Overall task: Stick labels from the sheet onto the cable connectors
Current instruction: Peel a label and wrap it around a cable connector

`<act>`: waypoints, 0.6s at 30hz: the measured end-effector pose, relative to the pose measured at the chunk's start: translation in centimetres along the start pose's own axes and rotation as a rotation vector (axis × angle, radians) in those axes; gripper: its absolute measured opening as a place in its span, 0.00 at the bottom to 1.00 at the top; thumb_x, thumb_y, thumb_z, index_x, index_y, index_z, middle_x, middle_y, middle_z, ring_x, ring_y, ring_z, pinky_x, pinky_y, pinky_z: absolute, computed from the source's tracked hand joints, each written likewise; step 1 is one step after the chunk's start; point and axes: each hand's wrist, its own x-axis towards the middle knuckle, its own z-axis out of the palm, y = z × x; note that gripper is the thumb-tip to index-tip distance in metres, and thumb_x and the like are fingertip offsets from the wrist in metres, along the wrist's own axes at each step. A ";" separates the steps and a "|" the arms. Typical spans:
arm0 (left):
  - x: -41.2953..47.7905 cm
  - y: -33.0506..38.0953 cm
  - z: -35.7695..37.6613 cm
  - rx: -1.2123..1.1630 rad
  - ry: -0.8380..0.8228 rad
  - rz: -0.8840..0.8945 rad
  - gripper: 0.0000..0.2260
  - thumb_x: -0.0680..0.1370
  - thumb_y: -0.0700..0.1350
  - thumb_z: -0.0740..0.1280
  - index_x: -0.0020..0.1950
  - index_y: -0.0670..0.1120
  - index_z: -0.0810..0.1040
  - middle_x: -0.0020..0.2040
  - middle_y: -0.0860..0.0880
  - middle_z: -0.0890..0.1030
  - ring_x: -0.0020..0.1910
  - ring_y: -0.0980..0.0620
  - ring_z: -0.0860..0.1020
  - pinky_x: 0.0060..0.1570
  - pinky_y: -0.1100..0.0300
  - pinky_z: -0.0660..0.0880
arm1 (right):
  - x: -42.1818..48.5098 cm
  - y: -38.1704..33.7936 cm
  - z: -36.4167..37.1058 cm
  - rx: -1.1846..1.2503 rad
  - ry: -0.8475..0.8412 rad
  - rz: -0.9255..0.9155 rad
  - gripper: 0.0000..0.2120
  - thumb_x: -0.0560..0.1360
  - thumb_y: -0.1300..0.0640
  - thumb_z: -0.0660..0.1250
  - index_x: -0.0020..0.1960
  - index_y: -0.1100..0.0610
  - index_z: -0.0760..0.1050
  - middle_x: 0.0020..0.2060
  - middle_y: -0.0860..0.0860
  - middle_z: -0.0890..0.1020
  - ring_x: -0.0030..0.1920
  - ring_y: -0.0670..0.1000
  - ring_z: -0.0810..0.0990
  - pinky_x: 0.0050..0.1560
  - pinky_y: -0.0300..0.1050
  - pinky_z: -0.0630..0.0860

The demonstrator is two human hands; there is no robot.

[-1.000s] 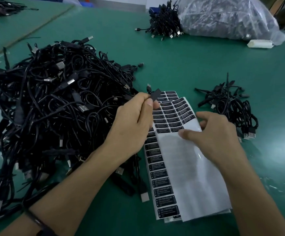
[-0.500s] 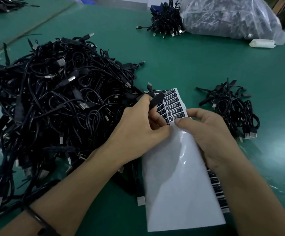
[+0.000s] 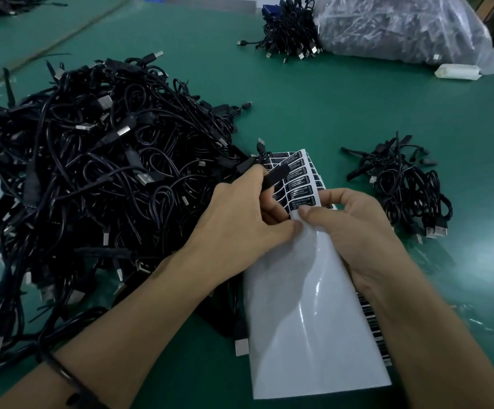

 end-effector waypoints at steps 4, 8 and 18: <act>0.0 0.0 0.2 0.038 0.006 -0.016 0.19 0.68 0.50 0.78 0.40 0.50 0.67 0.35 0.56 0.84 0.34 0.60 0.81 0.35 0.56 0.80 | 0.0 0.3 0.1 0.024 0.024 0.008 0.13 0.73 0.64 0.75 0.52 0.57 0.74 0.40 0.61 0.85 0.30 0.51 0.82 0.32 0.46 0.81; 0.0 -0.1 0.3 0.055 0.012 -0.027 0.19 0.68 0.50 0.78 0.40 0.47 0.67 0.35 0.54 0.84 0.35 0.58 0.82 0.36 0.52 0.80 | 0.1 0.4 0.3 0.024 0.024 -0.001 0.13 0.73 0.63 0.75 0.51 0.55 0.73 0.33 0.54 0.84 0.30 0.49 0.82 0.31 0.45 0.80; 0.3 -0.4 0.3 0.065 0.033 0.003 0.18 0.69 0.44 0.76 0.37 0.50 0.65 0.34 0.54 0.83 0.34 0.57 0.80 0.32 0.64 0.75 | 0.1 0.3 0.5 0.020 0.038 -0.008 0.11 0.74 0.63 0.74 0.48 0.55 0.72 0.31 0.52 0.82 0.30 0.50 0.80 0.37 0.49 0.79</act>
